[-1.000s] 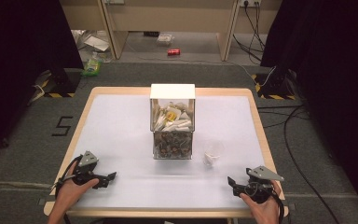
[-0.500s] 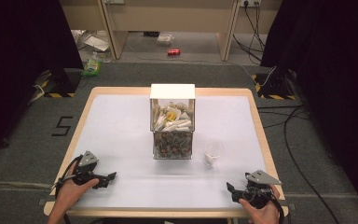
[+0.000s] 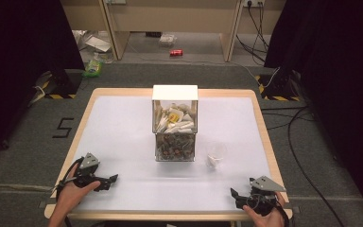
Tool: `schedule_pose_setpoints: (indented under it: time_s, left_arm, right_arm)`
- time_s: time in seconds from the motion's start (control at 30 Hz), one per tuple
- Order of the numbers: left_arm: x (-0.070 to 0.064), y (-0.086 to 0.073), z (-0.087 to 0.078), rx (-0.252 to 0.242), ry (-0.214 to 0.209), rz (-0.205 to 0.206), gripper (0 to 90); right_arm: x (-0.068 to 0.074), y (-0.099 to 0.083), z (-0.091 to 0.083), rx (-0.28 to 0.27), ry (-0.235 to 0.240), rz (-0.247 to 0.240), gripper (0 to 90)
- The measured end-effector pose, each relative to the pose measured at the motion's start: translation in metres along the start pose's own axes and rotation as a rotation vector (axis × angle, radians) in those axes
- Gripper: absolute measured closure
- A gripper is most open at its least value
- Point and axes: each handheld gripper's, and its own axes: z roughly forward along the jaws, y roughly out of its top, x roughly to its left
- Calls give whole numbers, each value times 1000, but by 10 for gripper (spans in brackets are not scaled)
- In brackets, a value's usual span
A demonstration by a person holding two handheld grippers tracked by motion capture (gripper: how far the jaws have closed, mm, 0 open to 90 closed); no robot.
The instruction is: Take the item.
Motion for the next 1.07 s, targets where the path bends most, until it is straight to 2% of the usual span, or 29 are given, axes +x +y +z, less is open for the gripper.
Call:
schedule_pose_setpoints:
  time_s: [0.33, 0.43, 0.47, 0.67, 1.07]
  left_arm:
    - [0, 0, 0, 0, 0, 0, 2]
    - [0, 0, 0, 0, 0, -1, 2]
    - [0, 0, 0, 0, 0, 0, 3]
    - [0, 0, 0, 0, 0, -1, 2]
    - [0, 0, 0, 1, 0, -1, 2]
  right_arm:
    - [3, -5, -1, 18, -1, -7, 162]
    - [5, -8, 4, 70, -6, -3, 146]
    - [7, -11, 5, 61, -18, -12, 134]
    - [6, -13, 5, 46, -9, -14, 131]
    - [6, -13, 5, 44, -9, -14, 131]
